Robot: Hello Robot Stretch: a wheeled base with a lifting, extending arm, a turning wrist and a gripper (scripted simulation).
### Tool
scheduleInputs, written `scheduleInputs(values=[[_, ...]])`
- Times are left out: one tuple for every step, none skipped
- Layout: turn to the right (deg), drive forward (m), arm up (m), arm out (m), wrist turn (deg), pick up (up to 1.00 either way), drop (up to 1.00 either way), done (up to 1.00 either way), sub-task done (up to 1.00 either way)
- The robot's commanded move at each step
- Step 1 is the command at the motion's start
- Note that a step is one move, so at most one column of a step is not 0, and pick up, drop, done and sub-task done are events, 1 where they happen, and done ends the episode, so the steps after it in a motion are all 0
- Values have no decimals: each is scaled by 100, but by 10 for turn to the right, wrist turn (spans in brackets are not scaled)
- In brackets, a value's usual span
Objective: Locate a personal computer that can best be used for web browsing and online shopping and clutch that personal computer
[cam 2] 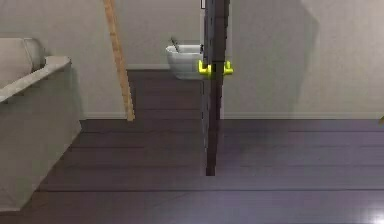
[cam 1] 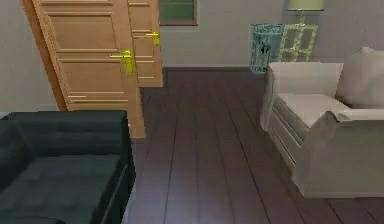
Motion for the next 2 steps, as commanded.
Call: scheduleInputs(values=[[-450,0,0,0,0,0,0,0,0],[-120,0,0,0,0,0,0,0,0]])
